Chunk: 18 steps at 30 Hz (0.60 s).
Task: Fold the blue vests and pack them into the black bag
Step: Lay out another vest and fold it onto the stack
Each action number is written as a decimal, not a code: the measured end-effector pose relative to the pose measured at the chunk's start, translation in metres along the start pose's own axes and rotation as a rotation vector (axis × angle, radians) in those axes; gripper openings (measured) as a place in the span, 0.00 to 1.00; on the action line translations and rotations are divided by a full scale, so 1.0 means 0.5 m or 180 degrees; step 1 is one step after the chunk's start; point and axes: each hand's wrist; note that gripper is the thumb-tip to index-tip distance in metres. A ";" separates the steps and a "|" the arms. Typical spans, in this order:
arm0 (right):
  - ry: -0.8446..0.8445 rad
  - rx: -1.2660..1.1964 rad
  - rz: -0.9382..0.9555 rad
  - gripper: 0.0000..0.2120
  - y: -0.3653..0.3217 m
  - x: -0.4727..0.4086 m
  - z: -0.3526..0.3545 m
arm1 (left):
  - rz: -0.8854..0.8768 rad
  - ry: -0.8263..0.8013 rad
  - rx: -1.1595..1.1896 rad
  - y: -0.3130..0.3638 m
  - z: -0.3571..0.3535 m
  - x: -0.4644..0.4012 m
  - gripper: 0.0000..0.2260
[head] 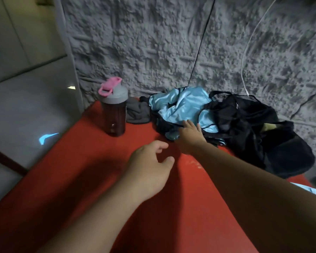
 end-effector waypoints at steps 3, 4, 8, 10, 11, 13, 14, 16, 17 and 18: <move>-0.0213 0.0174 -0.0020 0.21 -0.013 -0.017 -0.030 | -0.0005 0.0015 -0.0065 -0.002 0.006 -0.001 0.16; -0.0158 0.0063 -0.0023 0.20 -0.021 -0.005 -0.034 | -0.0013 0.0021 -0.0078 -0.002 0.007 -0.002 0.16; 0.0114 -0.0246 0.0091 0.12 -0.047 0.115 -0.027 | -0.0051 -0.0093 -0.0222 0.003 0.006 0.002 0.17; 0.0102 -0.0763 -0.0026 0.08 -0.046 0.197 -0.034 | -0.0056 -0.0222 -0.0351 0.004 0.001 0.011 0.17; 0.0102 -0.1005 -0.0106 0.07 -0.041 0.236 -0.040 | -0.0058 -0.0303 -0.0422 0.003 -0.004 0.018 0.17; 0.0023 -0.1265 -0.0255 0.07 -0.030 0.314 -0.050 | -0.0069 -0.0525 -0.0600 -0.005 -0.018 0.036 0.18; -0.0035 -0.1314 -0.0315 0.08 -0.022 0.349 -0.055 | -0.0066 -0.0666 -0.0749 -0.014 -0.025 0.047 0.19; -0.0175 -0.1350 -0.0303 0.10 -0.005 0.420 -0.055 | -0.0118 -0.0982 -0.1164 -0.029 -0.038 0.073 0.22; -0.0238 -0.1372 -0.0245 0.10 0.004 0.452 -0.055 | -0.0176 -0.1128 -0.1374 -0.039 -0.044 0.086 0.24; -0.0317 -0.1367 -0.0173 0.09 0.012 0.484 -0.046 | -0.0245 -0.1249 -0.1546 -0.047 -0.049 0.100 0.27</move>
Point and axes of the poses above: each hand's wrist, its own x-axis away from the middle knuckle, its own z-axis out of the back of the hand, y = z × x, and after that the axes turned 6 degrees about -z, right-handed
